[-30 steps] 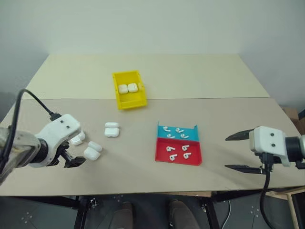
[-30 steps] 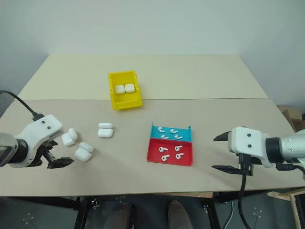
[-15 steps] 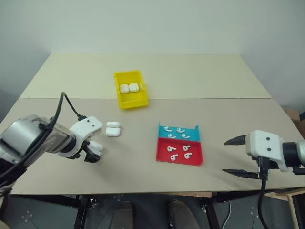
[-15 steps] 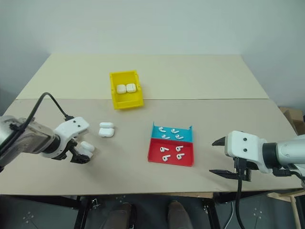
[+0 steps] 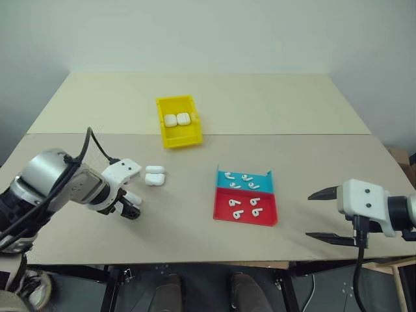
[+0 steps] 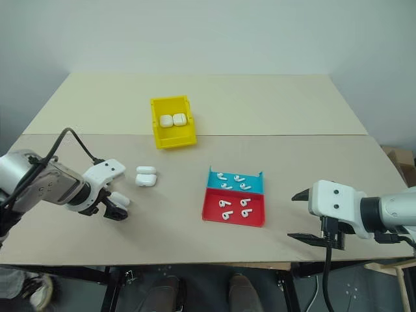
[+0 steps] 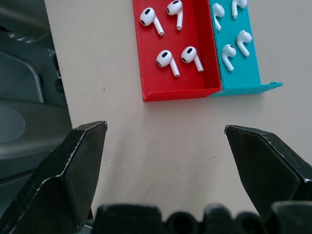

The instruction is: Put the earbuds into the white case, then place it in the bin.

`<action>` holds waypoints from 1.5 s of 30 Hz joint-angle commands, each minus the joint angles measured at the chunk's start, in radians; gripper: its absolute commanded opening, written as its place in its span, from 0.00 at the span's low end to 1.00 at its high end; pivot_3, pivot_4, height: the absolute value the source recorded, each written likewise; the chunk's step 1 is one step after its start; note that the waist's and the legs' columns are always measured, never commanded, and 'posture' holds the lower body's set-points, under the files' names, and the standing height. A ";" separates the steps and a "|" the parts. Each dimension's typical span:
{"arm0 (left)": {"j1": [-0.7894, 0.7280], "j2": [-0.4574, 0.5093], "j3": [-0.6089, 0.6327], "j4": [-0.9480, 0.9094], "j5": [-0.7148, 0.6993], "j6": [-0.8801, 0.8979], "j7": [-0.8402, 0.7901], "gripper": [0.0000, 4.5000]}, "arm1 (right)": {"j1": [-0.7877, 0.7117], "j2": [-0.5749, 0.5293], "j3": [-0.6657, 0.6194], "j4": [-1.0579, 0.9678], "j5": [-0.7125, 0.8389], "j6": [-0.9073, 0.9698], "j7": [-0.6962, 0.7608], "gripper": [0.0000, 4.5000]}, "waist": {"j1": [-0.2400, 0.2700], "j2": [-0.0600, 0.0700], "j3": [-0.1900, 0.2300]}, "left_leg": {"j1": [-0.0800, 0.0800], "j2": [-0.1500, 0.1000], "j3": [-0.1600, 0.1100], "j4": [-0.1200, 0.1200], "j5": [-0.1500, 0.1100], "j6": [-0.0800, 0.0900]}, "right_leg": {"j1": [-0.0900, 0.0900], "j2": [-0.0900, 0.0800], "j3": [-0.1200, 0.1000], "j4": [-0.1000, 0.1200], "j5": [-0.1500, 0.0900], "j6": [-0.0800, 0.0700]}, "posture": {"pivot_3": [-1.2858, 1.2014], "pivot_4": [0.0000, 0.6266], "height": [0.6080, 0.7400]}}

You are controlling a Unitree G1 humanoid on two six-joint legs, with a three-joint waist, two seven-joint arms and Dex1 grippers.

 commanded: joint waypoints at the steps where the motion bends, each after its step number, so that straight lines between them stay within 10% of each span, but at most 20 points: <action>1: -0.025 0.000 -0.012 0.017 -0.004 0.003 0.004 1.00 | 0.009 -0.007 -0.028 -0.017 -0.012 0.001 -0.008 1.00 | 0.000 0.000 0.000 | 0.000 0.000 0.000 0.000 0.000 0.000 | 0.000 0.000 0.000 0.000 0.000 0.000 | 0.52 0.24 1.00; 11: -0.022 0.000 -0.051 0.011 0.021 0.003 0.018 1.00 | 0.029 -0.002 -0.033 -0.030 -0.010 0.014 -0.027 1.00 | -0.001 0.000 0.000 | 0.000 0.000 0.000 0.000 0.000 0.000 | 0.000 0.000 0.000 0.000 0.000 0.000 | 0.52 0.24 1.00; 17: -0.017 0.011 -0.063 -0.010 0.026 0.003 0.035 0.65 | 0.029 -0.005 -0.033 -0.032 -0.011 0.017 -0.028 1.00 | -0.002 0.000 0.000 | 0.001 0.000 0.000 0.000 0.000 0.000 | 0.001 0.000 0.000 0.001 0.000 0.000 | 0.52 0.24 1.00; 21: -0.011 0.018 -0.045 -0.039 0.039 0.003 0.041 0.63 | 0.026 -0.004 -0.031 -0.031 -0.013 0.018 -0.030 1.00 | -0.003 0.000 0.000 | 0.002 0.000 -0.001 0.000 0.000 0.000 | 0.001 0.000 0.000 0.002 0.000 0.000 | 0.52 0.24 1.00; 31: 0.143 0.024 0.308 -0.370 0.045 -0.171 -0.037 0.63 | -0.025 -0.043 -0.064 -0.032 0.007 0.016 0.008 1.00 | -0.002 0.000 0.000 | -0.001 0.000 -0.001 0.001 0.000 0.000 | -0.001 0.000 0.000 0.000 0.002 -0.004 | 0.52 0.24 1.00; 37: 0.500 -0.187 0.533 -0.424 0.198 -0.849 -0.160 0.63 | -0.160 -0.112 -0.008 -0.049 0.065 0.053 0.013 1.00 | -0.001 0.001 0.000 | 0.001 0.000 0.000 0.001 0.000 0.000 | 0.002 -0.001 0.000 0.000 0.003 -0.006 | 0.52 0.24 1.00; 45: 0.668 -0.564 0.494 -0.125 0.339 -1.654 -0.378 0.63 | -0.503 -0.229 0.344 -0.093 0.099 0.231 0.006 1.00 | 0.005 0.004 -0.002 | 0.001 0.001 0.002 0.001 0.000 0.000 | 0.002 -0.002 0.000 -0.003 0.005 -0.008 | 0.52 0.24 1.00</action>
